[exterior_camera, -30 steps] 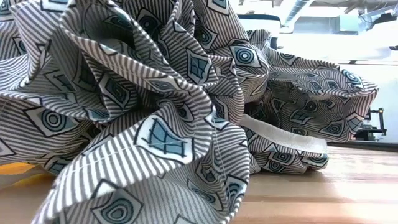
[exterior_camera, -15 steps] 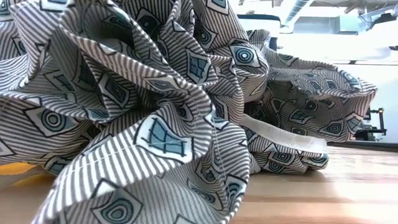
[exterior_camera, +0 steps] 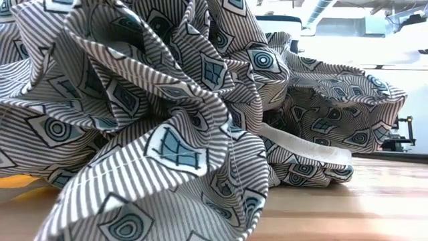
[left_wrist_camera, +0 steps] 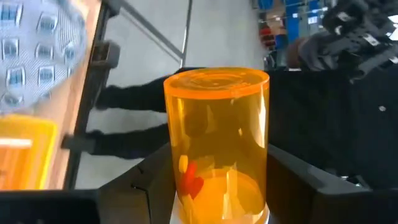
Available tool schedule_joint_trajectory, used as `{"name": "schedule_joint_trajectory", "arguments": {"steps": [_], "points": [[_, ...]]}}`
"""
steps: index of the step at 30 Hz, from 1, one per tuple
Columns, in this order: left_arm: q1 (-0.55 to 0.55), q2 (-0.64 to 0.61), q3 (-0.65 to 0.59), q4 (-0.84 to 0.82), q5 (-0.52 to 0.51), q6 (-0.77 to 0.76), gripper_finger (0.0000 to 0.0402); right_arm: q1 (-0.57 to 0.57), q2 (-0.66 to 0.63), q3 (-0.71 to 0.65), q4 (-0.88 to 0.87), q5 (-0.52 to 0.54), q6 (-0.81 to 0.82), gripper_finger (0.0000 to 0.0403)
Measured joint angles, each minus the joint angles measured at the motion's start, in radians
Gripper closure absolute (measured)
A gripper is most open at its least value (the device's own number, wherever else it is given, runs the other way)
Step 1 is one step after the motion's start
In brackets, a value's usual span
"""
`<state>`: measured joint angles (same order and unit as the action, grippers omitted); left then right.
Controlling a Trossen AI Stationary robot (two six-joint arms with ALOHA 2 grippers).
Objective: Pick & place medical supplies in basket/bin
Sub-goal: Put the orange pill bottle into the yellow bin
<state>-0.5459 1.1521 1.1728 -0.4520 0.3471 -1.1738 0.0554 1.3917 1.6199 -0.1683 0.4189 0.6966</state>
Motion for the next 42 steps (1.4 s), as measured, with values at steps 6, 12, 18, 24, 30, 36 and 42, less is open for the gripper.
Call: {"name": "schedule_joint_trajectory", "arguments": {"steps": [6, 12, 18, 24, 30, 36, 42], "points": [[-0.067, 0.001, -0.140, -0.006, -0.098, -0.096, 0.0214, 0.017, 0.000, 0.000, -0.043, 0.000, 0.010, 0.0175], [-0.085, 0.001, -0.305, 0.048, -0.214, -0.254, 0.0214, 0.019, 0.000, 0.000, -0.077, -0.002, 0.011, 0.0175], [-0.111, 0.001, -0.438, 0.199, -0.305, -0.427, 0.0213, 0.030, -0.028, 0.000, -0.150, -0.003, 0.029, 0.0175], [-0.122, 0.038, -0.487, 0.377, -0.396, -0.545, 0.0214, 0.032, -0.059, 0.000, -0.199, -0.003, 0.028, 0.0175], [-0.147, 0.160, -0.487, 0.490, -0.400, -0.629, 0.0214, 0.032, -0.081, 0.000, -0.249, -0.002, 0.010, 0.0175], [-0.181, 0.214, -0.487, 0.514, -0.399, -0.761, 0.0212, 0.032, -0.097, 0.000, -0.285, 0.000, 0.010, 0.0175], [-0.202, 0.216, -0.487, 0.505, -0.422, -0.849, 0.0211, 0.032, -0.102, 0.000, -0.297, 0.000, 0.002, 0.0175]]}}
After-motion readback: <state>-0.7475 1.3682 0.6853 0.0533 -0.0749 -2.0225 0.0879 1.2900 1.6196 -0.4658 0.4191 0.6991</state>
